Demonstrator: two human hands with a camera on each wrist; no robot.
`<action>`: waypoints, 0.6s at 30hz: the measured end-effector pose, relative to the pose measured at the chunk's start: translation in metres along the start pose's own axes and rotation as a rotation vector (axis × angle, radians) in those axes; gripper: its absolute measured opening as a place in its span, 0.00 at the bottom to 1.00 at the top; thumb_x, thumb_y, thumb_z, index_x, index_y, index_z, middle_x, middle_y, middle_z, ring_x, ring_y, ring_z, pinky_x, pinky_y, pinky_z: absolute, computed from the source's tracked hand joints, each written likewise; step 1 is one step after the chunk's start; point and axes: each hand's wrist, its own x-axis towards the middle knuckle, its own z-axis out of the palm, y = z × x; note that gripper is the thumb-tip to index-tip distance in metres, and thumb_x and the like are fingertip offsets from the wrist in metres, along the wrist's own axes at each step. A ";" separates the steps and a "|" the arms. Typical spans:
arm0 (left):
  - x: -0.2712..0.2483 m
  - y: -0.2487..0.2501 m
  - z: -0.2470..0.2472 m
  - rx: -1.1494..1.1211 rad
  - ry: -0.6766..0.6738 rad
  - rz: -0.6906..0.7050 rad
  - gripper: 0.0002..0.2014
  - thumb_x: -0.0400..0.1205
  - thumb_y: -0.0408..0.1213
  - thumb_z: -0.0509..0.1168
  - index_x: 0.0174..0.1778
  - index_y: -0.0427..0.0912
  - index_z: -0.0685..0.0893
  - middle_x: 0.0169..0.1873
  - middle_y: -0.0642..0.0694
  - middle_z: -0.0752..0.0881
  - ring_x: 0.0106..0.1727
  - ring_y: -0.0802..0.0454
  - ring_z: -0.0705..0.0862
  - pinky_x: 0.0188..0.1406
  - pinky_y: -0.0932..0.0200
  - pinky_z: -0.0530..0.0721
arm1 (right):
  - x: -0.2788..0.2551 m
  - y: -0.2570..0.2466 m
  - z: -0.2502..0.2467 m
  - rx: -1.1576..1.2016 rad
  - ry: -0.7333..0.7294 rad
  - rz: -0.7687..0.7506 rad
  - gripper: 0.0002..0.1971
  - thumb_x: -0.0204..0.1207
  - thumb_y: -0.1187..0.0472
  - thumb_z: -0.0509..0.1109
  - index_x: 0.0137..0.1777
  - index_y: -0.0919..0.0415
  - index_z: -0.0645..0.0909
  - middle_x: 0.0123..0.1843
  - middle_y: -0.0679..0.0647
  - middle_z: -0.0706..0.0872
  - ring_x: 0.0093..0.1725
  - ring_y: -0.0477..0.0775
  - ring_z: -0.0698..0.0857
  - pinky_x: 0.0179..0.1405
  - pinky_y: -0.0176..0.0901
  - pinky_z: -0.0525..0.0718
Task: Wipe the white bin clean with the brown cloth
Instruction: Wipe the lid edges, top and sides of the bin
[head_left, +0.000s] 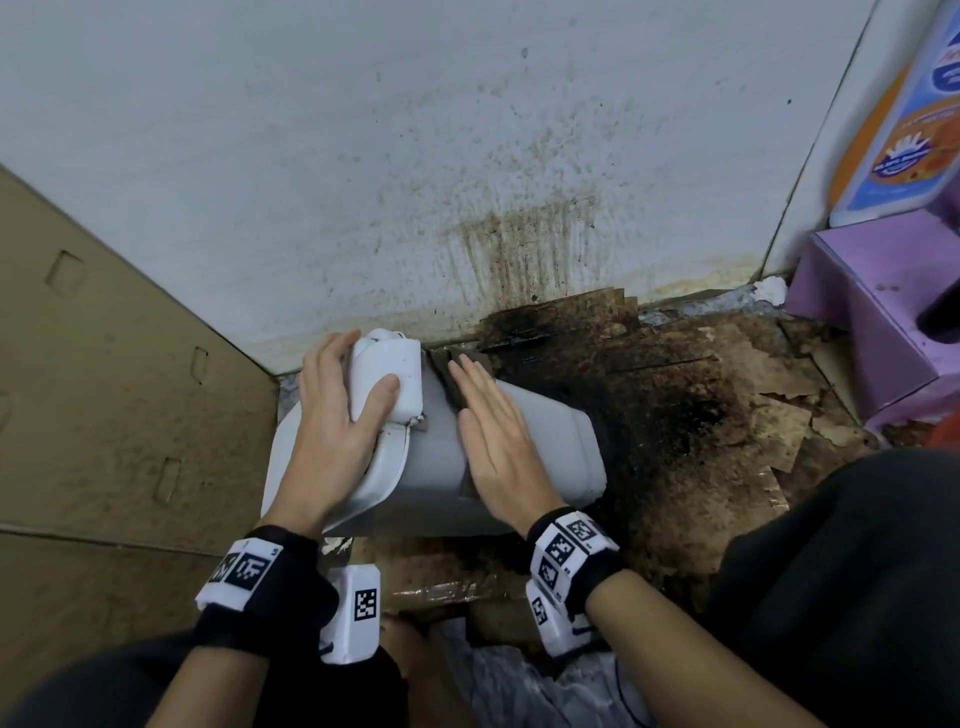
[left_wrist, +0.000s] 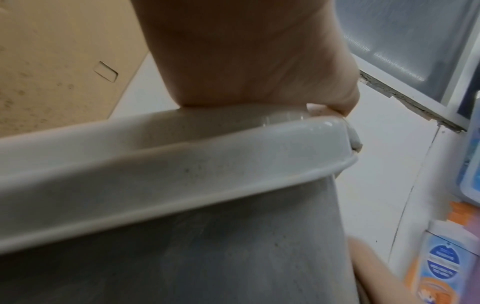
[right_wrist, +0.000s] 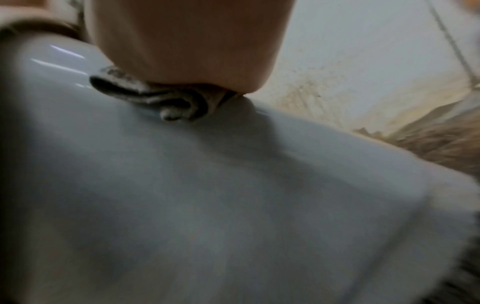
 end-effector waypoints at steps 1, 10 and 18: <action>0.000 -0.001 -0.001 -0.006 0.002 -0.005 0.39 0.83 0.65 0.56 0.85 0.43 0.66 0.78 0.52 0.67 0.82 0.56 0.66 0.85 0.51 0.64 | -0.002 0.014 -0.004 -0.008 -0.011 0.022 0.25 0.93 0.58 0.51 0.90 0.53 0.58 0.91 0.45 0.58 0.89 0.39 0.52 0.88 0.39 0.50; 0.004 0.001 0.001 0.022 -0.010 -0.001 0.40 0.83 0.66 0.55 0.85 0.43 0.66 0.77 0.54 0.67 0.79 0.62 0.65 0.82 0.58 0.62 | -0.021 0.096 -0.024 -0.015 0.028 0.455 0.25 0.93 0.58 0.48 0.90 0.56 0.57 0.91 0.46 0.57 0.90 0.44 0.52 0.83 0.26 0.39; 0.004 0.002 0.003 0.018 0.015 0.001 0.40 0.83 0.65 0.55 0.85 0.41 0.67 0.79 0.47 0.68 0.82 0.55 0.66 0.84 0.54 0.63 | 0.001 0.008 0.001 0.077 0.052 0.252 0.29 0.89 0.51 0.45 0.90 0.54 0.57 0.91 0.45 0.56 0.89 0.39 0.50 0.90 0.43 0.45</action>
